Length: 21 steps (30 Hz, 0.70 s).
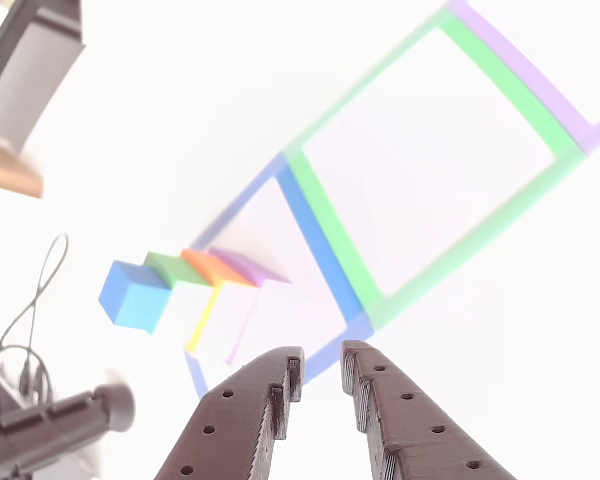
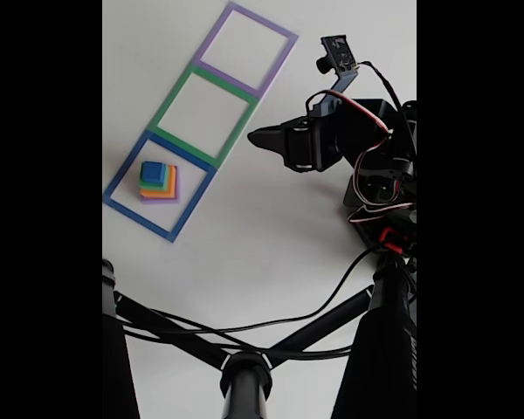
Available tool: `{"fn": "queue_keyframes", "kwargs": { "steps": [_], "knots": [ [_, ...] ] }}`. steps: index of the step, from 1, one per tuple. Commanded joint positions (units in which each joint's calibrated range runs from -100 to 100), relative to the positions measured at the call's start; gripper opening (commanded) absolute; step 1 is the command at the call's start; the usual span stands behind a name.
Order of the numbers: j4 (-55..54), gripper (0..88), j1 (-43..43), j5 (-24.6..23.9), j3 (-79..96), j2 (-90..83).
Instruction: Tower of hanoi
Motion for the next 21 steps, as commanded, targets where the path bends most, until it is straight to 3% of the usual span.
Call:
{"fn": "queue_keyframes", "kwargs": {
  "steps": [1, 9, 21],
  "knots": [
    [5.31, 0.0, 2.70, -10.68, 1.37, -2.79],
    [9.85, 0.0, 3.76, -26.07, 6.73, -2.79],
    [8.15, 0.0, 4.33, -41.96, 15.82, -2.79]
  ]
}}
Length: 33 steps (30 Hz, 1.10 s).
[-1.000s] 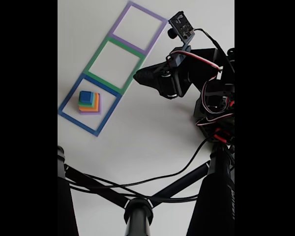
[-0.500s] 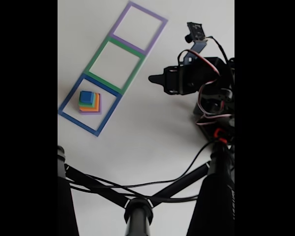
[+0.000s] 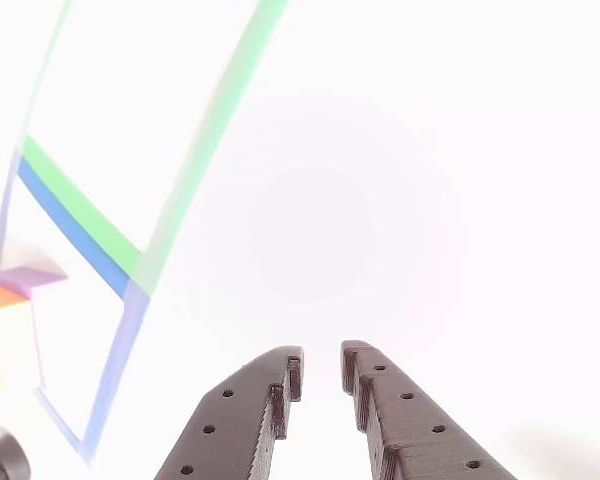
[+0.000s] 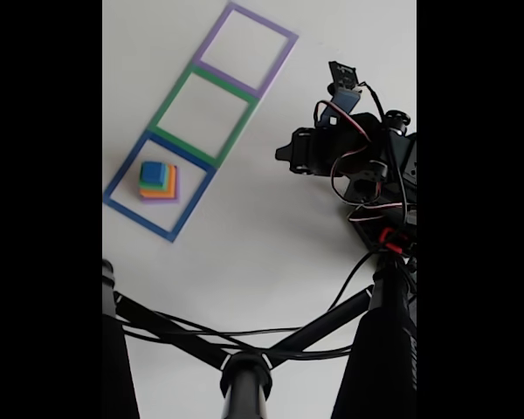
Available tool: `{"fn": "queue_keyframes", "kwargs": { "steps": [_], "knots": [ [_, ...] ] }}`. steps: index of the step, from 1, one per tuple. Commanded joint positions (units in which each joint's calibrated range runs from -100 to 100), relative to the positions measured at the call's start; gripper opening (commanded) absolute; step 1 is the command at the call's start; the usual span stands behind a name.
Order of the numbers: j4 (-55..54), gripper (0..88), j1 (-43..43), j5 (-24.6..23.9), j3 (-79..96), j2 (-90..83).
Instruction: Tower of hanoi
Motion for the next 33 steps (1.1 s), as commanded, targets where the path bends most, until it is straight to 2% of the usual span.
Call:
{"fn": "queue_keyframes", "kwargs": {
  "steps": [1, 10, 14, 20, 33],
  "knots": [
    [-0.84, 0.0, 0.47, -7.39, 1.39, -0.51],
    [-3.92, 0.0, -0.29, -20.07, 5.21, -0.51],
    [-3.52, 0.0, -0.20, -22.95, 5.12, -0.51],
    [-3.35, 0.0, 0.09, -25.48, 5.12, -0.51],
    [-3.35, 1.3, 0.18, -26.33, 5.12, -0.51]
  ]
}}
